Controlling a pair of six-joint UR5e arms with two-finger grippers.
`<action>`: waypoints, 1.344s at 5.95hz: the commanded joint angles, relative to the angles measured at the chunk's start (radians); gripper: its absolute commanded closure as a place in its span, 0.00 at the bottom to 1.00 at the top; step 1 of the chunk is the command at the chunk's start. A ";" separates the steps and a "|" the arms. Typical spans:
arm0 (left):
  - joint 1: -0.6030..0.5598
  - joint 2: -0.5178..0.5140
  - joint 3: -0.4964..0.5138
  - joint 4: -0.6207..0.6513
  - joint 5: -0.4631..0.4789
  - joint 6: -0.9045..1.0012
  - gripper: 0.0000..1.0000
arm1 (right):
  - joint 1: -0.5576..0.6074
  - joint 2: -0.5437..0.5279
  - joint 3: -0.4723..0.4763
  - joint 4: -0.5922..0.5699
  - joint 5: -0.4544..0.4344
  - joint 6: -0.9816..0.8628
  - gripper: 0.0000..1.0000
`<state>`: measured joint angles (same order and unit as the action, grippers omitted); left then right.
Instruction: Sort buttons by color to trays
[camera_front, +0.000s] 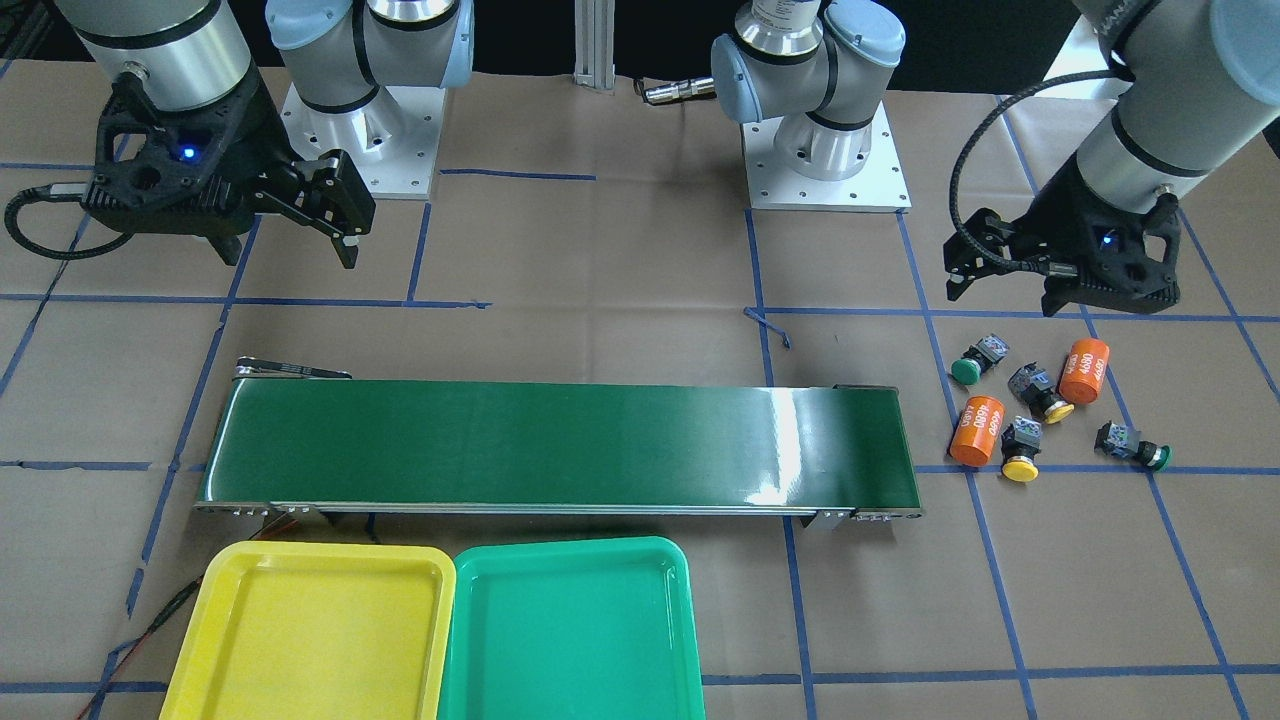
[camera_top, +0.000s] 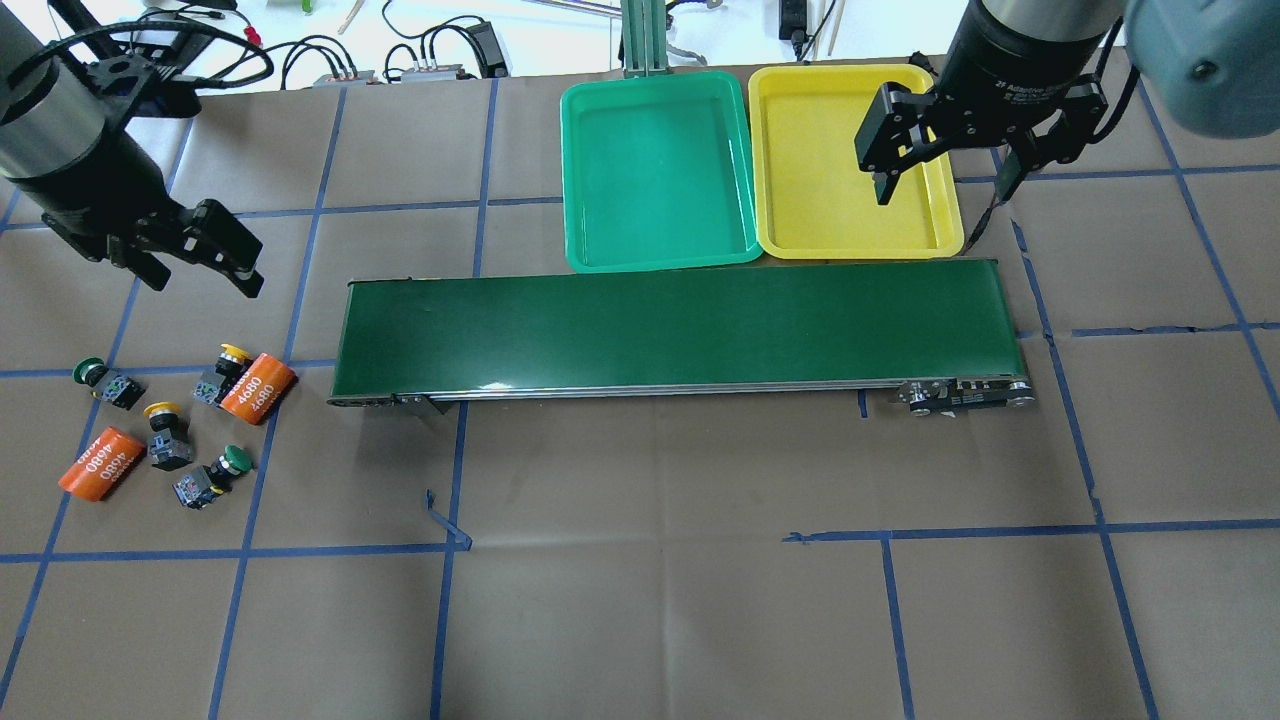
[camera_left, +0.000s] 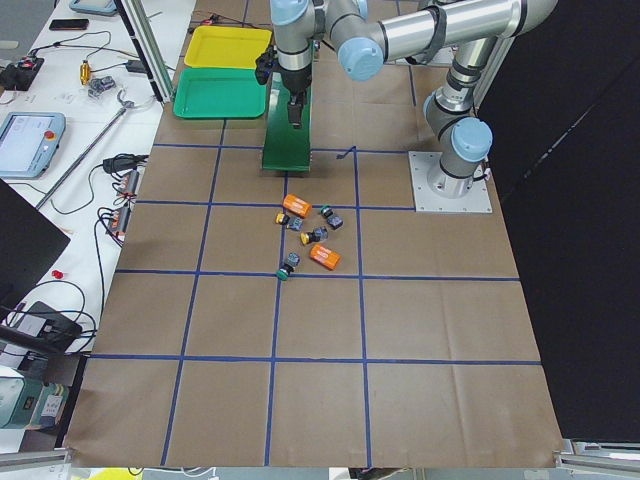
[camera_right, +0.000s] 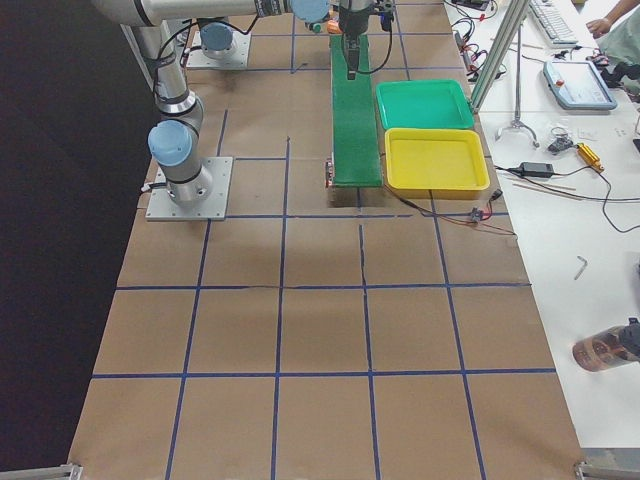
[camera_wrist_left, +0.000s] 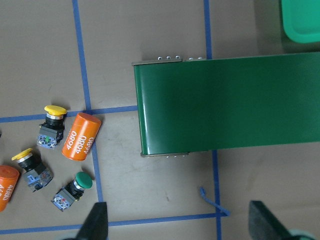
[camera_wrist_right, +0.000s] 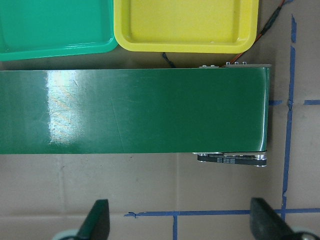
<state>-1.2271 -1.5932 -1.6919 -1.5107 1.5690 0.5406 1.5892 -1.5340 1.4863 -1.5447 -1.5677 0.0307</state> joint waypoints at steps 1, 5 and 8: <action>0.089 -0.030 -0.092 0.116 0.002 0.213 0.02 | 0.000 0.000 0.000 0.000 0.000 0.000 0.00; 0.156 -0.175 -0.238 0.475 -0.007 0.620 0.02 | 0.000 0.000 0.000 0.000 0.000 0.000 0.00; 0.162 -0.310 -0.323 0.715 -0.015 0.673 0.02 | 0.000 0.000 0.000 0.000 0.000 0.000 0.00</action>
<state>-1.0660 -1.8625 -1.9845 -0.8816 1.5543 1.2080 1.5892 -1.5340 1.4864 -1.5447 -1.5677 0.0307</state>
